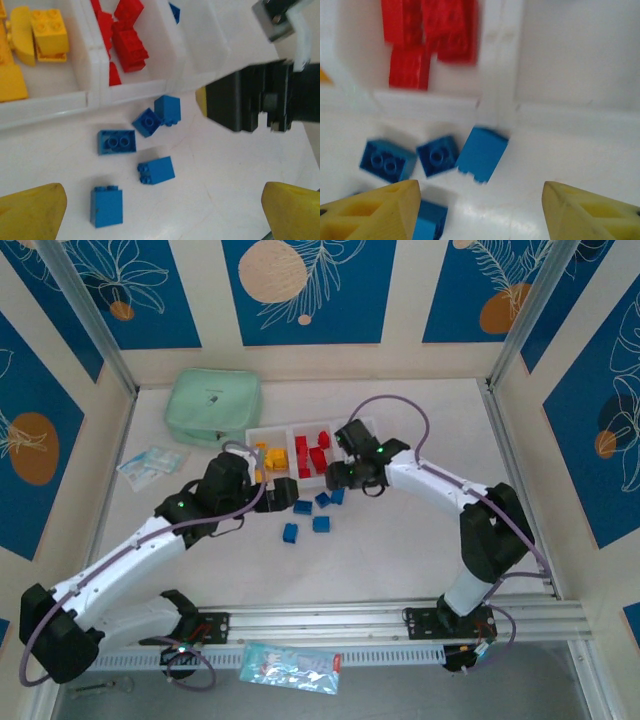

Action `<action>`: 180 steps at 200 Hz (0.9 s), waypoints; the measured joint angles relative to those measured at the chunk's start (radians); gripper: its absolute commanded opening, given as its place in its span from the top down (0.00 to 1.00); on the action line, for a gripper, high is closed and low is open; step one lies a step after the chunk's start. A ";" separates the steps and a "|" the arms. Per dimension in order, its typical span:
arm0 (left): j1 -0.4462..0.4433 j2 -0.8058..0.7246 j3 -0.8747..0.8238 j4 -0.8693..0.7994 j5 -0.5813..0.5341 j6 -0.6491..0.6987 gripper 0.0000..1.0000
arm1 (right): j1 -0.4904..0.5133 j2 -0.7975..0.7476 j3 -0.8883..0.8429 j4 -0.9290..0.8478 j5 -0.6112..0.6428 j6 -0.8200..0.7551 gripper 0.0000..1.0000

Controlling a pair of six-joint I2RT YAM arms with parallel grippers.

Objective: Sort the legos into containers by color
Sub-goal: Pick up the lego from the center of the table.

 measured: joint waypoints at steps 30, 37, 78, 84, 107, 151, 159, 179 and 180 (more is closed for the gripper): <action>0.000 -0.071 -0.054 -0.047 -0.004 -0.003 0.01 | 0.100 0.000 -0.071 0.008 0.005 0.079 0.28; 0.000 -0.084 -0.064 -0.053 -0.007 -0.005 0.01 | 0.120 0.000 -0.077 0.010 0.008 0.097 0.26; 0.002 -0.133 -0.110 -0.074 -0.011 -0.027 0.01 | 0.185 0.021 -0.082 0.067 0.034 0.188 0.23; 0.002 -0.137 -0.111 -0.079 -0.012 -0.031 0.01 | 0.190 0.031 -0.082 0.073 0.035 0.198 0.22; 0.002 -0.151 -0.117 -0.084 -0.019 -0.031 0.01 | 0.206 0.080 -0.082 0.087 0.052 0.224 0.21; 0.003 -0.158 -0.125 -0.089 -0.026 -0.032 0.01 | 0.219 0.144 -0.081 0.096 0.061 0.253 0.29; 0.003 -0.158 -0.125 -0.089 -0.026 -0.032 0.01 | 0.219 0.148 -0.079 0.097 0.063 0.257 0.30; 0.003 -0.158 -0.125 -0.089 -0.027 -0.031 0.01 | 0.219 0.159 -0.073 0.100 0.064 0.251 0.36; 0.003 -0.158 -0.125 -0.089 -0.027 -0.031 0.01 | 0.219 0.159 -0.072 0.100 0.064 0.251 0.37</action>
